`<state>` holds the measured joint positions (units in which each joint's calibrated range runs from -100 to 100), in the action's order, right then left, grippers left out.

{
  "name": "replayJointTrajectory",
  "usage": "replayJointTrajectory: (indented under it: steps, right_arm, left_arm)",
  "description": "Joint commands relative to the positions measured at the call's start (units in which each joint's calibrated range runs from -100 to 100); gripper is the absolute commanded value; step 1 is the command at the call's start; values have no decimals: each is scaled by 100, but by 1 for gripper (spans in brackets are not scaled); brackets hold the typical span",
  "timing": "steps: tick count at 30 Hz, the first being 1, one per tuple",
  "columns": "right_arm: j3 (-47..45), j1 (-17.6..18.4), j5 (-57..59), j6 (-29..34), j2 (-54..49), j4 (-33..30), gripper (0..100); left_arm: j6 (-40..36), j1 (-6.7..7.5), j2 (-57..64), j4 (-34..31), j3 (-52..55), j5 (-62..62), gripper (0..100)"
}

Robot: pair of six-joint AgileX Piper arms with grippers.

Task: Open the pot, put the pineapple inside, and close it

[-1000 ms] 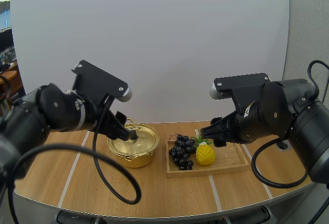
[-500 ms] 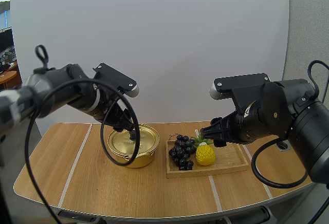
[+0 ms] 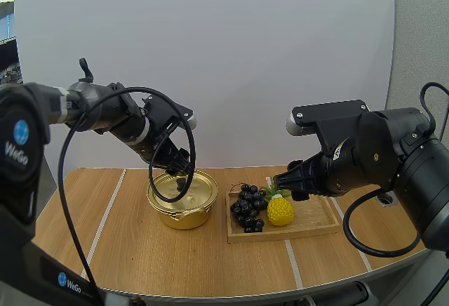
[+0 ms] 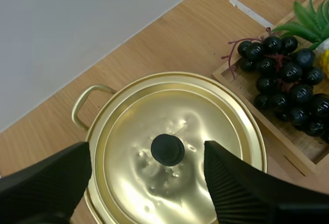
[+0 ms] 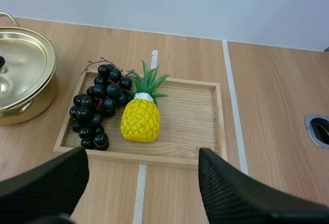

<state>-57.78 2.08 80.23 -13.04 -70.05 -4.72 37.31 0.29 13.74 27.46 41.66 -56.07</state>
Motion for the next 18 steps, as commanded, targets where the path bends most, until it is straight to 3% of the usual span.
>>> replayJointTrajectory:
  steps: [1,18]
  right_arm:
    - [50,-23,-120,-68,-24,10,100]
    - [50,-23,-137,-68,-24,9,100]
  left_arm:
    - [99,23,-218,190,-48,-28,100]
    - [276,23,-1020,468,-281,-29,100]
